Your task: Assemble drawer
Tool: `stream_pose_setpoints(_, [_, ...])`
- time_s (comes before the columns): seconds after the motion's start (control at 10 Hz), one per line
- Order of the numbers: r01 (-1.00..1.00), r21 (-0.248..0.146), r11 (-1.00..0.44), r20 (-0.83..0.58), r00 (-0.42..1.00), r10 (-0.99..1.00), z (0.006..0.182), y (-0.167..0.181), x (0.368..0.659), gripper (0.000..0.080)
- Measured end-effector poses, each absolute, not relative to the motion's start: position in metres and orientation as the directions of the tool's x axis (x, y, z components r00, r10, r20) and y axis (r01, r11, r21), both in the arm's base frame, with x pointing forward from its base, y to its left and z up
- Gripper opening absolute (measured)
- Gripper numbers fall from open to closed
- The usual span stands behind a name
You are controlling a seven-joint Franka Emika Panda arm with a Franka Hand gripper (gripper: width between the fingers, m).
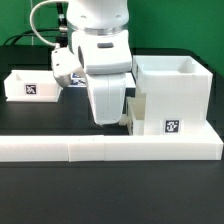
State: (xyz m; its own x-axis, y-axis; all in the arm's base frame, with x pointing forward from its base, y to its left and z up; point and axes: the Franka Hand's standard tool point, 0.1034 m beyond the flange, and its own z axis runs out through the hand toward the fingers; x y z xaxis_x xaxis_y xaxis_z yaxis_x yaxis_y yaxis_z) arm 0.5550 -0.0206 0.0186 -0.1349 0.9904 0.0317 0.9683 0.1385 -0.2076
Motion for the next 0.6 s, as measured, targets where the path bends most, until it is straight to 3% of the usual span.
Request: stream_pose_setpoints(0.6, [0.968, -0.242, 0.064, 0.019, -0.061, 0.998, 0.027, 0.011, 0.547, 0.0649])
